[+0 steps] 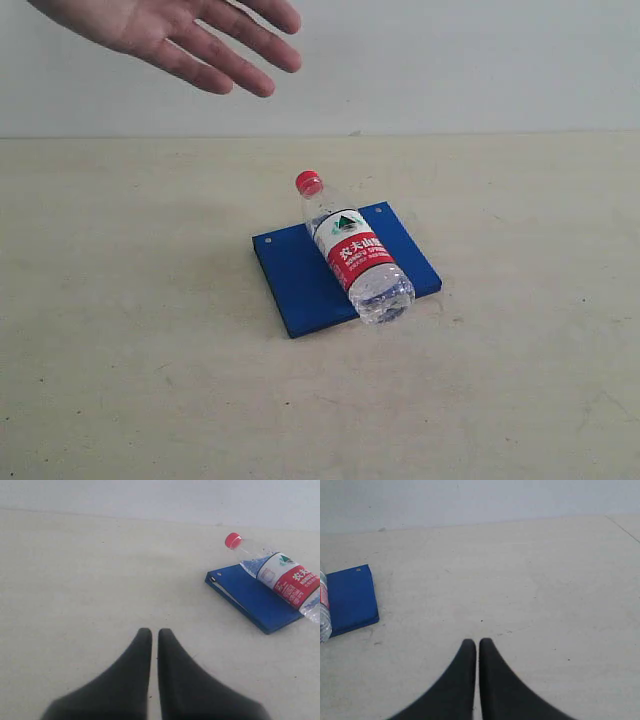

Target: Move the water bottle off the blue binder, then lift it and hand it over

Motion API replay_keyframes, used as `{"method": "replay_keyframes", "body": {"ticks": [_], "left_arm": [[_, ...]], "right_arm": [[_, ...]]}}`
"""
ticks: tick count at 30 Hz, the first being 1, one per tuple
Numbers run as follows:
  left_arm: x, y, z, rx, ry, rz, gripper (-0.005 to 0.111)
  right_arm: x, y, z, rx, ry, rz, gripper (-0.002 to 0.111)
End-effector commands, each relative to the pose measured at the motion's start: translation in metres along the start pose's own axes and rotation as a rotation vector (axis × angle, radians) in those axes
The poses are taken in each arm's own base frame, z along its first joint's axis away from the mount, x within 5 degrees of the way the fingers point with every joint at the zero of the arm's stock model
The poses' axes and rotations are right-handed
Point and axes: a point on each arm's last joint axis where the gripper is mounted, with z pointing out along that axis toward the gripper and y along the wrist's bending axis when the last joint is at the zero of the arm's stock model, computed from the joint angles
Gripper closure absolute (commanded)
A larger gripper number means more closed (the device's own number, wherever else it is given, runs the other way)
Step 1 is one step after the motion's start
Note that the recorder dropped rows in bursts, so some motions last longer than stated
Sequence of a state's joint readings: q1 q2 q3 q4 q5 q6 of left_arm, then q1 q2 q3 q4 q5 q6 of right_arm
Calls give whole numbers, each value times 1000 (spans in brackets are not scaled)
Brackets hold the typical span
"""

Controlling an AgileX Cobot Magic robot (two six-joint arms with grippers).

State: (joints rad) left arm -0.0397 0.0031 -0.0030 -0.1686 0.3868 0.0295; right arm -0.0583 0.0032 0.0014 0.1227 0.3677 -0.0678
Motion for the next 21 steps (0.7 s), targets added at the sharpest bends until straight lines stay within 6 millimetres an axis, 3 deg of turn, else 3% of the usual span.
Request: {"method": "replay_keyframes", "body": {"ticks": [1, 15, 21], "left_arm": [[0, 0, 0, 3, -4, -2, 102], [0, 0, 0, 3, -4, -2, 102], [0, 0, 0, 3, -4, -2, 102]], "right_arm": [[-4, 0, 0, 4, -43, 3, 109], [-7, 0, -1, -2, -80, 16, 109], [-19, 7, -3, -141, -181, 652, 109]]}}
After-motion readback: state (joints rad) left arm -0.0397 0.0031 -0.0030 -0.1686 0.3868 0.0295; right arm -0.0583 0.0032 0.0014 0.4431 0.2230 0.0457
